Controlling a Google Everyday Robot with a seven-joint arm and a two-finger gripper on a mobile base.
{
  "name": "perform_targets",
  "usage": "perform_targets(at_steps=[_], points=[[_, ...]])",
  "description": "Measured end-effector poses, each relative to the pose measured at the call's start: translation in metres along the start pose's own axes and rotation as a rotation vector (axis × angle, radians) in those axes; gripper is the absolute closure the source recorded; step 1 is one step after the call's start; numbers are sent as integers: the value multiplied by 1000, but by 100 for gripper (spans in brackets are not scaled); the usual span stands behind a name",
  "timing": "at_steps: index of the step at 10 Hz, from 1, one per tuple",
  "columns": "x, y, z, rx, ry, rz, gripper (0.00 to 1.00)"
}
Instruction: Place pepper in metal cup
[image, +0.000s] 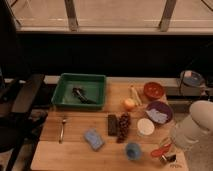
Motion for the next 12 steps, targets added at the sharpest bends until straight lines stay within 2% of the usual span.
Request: perform_targets(at_steps=[6, 9, 12], points=[[0, 0, 0, -5, -3, 0, 100], [22, 5, 16, -30, -43, 52, 100], [34, 11, 26, -43, -64, 90, 100]])
